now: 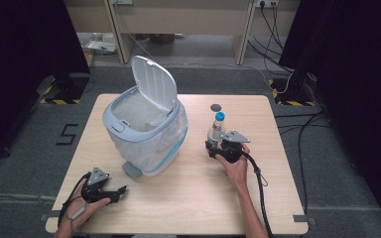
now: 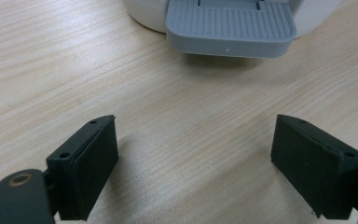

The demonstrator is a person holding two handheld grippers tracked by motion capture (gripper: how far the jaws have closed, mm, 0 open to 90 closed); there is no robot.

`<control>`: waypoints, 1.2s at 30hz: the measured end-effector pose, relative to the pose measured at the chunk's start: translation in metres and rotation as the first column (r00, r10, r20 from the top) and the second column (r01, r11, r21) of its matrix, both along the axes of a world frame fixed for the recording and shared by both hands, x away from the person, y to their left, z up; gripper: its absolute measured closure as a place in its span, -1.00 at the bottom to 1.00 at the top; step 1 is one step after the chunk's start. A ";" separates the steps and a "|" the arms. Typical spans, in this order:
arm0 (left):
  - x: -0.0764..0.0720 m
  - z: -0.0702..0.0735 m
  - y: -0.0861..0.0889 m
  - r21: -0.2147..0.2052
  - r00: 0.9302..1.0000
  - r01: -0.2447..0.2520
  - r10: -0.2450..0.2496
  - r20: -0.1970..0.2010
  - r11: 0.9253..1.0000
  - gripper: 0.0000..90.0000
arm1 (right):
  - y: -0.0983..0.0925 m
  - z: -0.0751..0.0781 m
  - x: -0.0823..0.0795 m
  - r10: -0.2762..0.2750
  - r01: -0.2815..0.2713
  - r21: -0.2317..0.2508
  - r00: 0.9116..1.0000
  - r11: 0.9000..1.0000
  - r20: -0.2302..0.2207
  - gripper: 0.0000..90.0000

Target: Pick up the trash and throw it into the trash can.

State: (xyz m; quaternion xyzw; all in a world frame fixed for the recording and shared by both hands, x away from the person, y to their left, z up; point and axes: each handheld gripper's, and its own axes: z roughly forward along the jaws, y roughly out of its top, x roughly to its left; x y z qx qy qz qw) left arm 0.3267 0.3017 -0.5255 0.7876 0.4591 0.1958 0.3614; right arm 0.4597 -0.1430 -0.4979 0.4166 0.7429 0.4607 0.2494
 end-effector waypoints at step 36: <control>0.000 0.000 0.000 0.001 1.000 -0.008 0.008 -0.002 1.000 -0.70 | -0.004 0.094 -0.062 0.066 -0.065 -0.008 0.998 0.998 0.024 -0.39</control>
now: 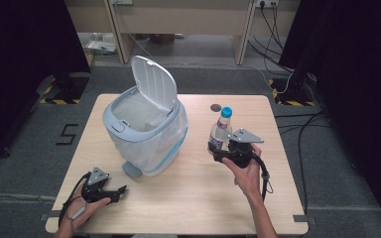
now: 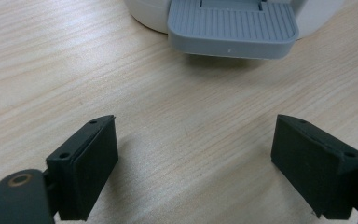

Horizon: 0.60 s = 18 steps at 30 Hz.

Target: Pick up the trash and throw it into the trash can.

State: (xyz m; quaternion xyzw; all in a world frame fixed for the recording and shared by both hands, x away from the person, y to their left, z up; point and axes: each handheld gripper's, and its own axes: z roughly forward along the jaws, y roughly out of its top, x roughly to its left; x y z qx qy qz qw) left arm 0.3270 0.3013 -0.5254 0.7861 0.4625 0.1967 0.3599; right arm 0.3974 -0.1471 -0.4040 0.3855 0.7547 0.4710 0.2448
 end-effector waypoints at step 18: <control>0.000 0.000 0.000 0.001 1.000 -0.001 0.001 0.000 1.000 -0.70 | 0.024 0.074 -0.028 0.166 -0.166 0.059 0.986 0.984 0.008 -0.39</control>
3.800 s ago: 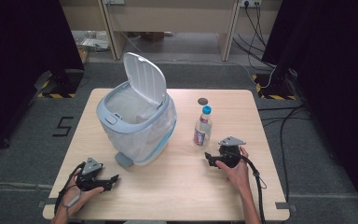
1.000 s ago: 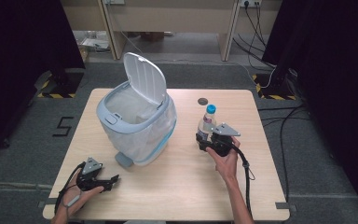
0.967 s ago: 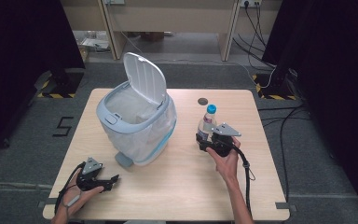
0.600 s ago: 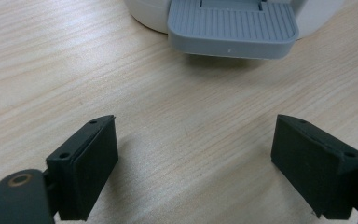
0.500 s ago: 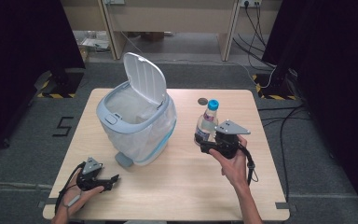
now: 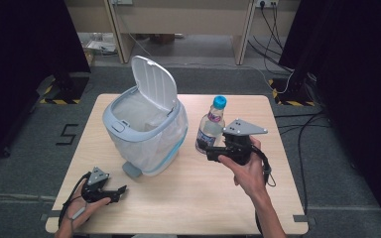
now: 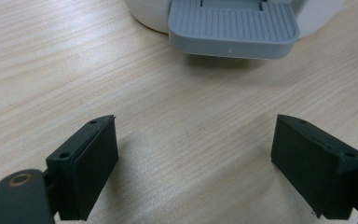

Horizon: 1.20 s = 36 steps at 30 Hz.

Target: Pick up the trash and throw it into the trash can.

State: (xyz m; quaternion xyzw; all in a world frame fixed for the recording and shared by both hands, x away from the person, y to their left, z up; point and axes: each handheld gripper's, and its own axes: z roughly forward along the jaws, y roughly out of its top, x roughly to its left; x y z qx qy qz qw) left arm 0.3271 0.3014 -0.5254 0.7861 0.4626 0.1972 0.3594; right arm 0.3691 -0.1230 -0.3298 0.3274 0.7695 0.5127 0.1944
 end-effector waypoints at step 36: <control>0.000 0.000 0.000 0.001 1.000 -0.001 0.001 -0.002 1.000 -0.70 | 0.043 0.083 0.006 0.157 -0.157 0.007 0.988 0.988 -0.005 -0.39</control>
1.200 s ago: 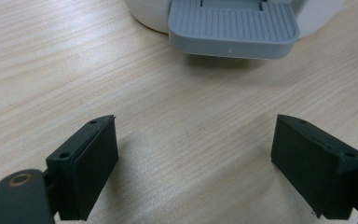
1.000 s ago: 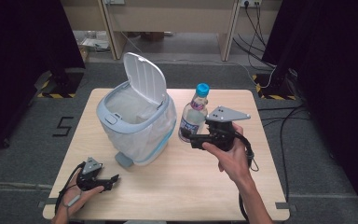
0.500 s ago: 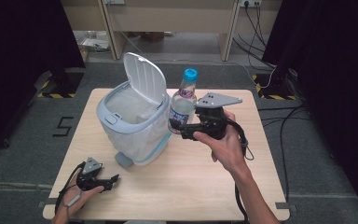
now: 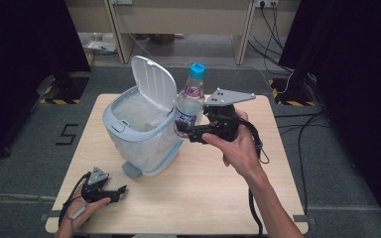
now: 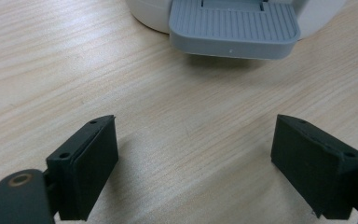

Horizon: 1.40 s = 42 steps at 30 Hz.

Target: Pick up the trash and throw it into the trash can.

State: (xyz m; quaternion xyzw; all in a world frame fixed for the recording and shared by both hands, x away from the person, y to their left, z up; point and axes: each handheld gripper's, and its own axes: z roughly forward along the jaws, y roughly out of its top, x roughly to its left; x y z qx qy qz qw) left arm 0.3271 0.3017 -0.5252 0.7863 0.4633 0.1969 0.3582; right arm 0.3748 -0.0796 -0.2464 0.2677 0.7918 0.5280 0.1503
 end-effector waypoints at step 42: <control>0.000 0.000 0.000 -0.003 1.000 -0.005 0.005 0.003 1.000 -0.70 | 0.119 0.022 0.038 0.079 -0.079 -0.087 0.997 0.993 -0.005 -0.39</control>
